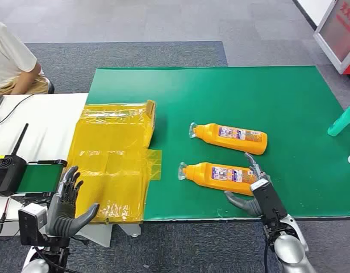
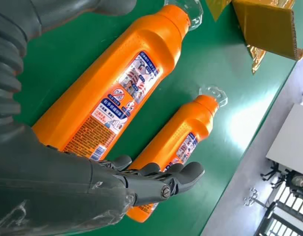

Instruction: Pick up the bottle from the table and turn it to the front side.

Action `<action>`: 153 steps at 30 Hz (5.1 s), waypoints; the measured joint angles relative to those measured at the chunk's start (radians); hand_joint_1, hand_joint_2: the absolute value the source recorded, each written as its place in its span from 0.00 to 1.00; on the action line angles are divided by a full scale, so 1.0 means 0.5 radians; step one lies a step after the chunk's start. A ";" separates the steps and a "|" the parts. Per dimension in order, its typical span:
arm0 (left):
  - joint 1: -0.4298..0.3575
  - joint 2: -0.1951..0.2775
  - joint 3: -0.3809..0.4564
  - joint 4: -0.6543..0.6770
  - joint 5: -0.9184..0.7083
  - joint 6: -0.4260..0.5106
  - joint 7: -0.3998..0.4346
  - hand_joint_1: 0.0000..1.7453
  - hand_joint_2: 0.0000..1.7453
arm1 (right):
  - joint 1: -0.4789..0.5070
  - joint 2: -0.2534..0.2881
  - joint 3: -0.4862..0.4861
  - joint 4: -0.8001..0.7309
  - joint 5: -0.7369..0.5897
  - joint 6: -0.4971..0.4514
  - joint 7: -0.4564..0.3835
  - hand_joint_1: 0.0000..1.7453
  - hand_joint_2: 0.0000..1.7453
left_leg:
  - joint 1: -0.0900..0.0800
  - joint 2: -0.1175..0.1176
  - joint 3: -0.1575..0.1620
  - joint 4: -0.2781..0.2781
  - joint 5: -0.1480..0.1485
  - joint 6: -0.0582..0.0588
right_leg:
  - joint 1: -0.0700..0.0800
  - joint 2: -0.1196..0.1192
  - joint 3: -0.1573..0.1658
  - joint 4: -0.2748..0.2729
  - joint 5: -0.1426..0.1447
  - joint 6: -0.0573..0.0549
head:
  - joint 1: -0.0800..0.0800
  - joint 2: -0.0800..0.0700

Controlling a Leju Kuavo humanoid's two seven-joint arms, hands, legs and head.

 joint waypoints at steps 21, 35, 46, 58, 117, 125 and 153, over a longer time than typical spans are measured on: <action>0.070 -0.113 0.099 -0.148 -0.172 -0.076 0.193 0.00 1.00 | -0.028 -0.030 0.216 -0.054 2.036 -0.082 0.941 0.00 1.00 | 0.000 0.000 -0.001 0.000 0.000 0.000 | 0.000 0.000 0.000 0.000 0.000 0.000 | -0.001 0.000; 0.071 -0.189 0.167 -0.155 -0.179 -0.133 0.197 0.00 1.00 | -0.172 -0.047 0.334 0.182 2.326 -0.026 1.010 0.00 1.00 | 0.000 0.000 -0.001 0.000 0.001 0.000 | 0.000 0.000 0.000 0.000 0.000 0.000 | 0.000 0.000; 0.067 -0.199 0.164 -0.183 -0.179 -0.171 0.198 0.00 1.00 | -0.403 -0.047 0.360 0.510 2.192 0.068 0.964 0.00 1.00 | 0.000 0.000 -0.001 0.000 0.002 0.001 | 0.000 0.000 0.000 0.000 0.001 0.001 | 0.000 0.000; 0.065 -0.191 0.145 -0.214 -0.194 -0.176 0.179 0.00 1.00 | -0.824 -0.060 0.383 1.085 2.195 0.108 0.882 0.00 1.00 | 0.000 0.000 0.002 0.000 0.005 0.000 | 0.000 0.000 0.002 0.000 0.005 0.002 | 0.000 0.000; -0.364 -0.069 -0.064 -0.072 0.127 -0.253 -0.008 0.00 1.00 | -0.526 0.079 0.186 0.380 -0.473 0.355 -0.241 1.00 1.00 | 0.000 0.000 -0.009 0.000 0.011 0.001 | 0.000 -0.001 -0.009 0.000 0.011 0.000 | 0.000 0.000; -0.582 -0.073 -0.289 0.007 0.377 -0.430 0.118 0.00 1.00 | -0.546 0.182 0.324 0.436 -0.335 0.234 -0.311 1.00 1.00 | 0.000 0.000 -0.010 0.000 0.012 0.000 | 0.000 -0.001 -0.010 0.000 0.011 0.000 | 0.000 0.000; -1.022 -0.151 -0.664 0.229 0.625 -0.548 0.346 0.00 1.00 | -0.721 0.262 0.810 0.610 0.317 -0.161 -0.368 1.00 1.00 | 0.000 0.000 -0.016 0.000 0.014 -0.001 | 0.000 -0.001 -0.016 0.000 0.013 0.000 | 0.000 0.000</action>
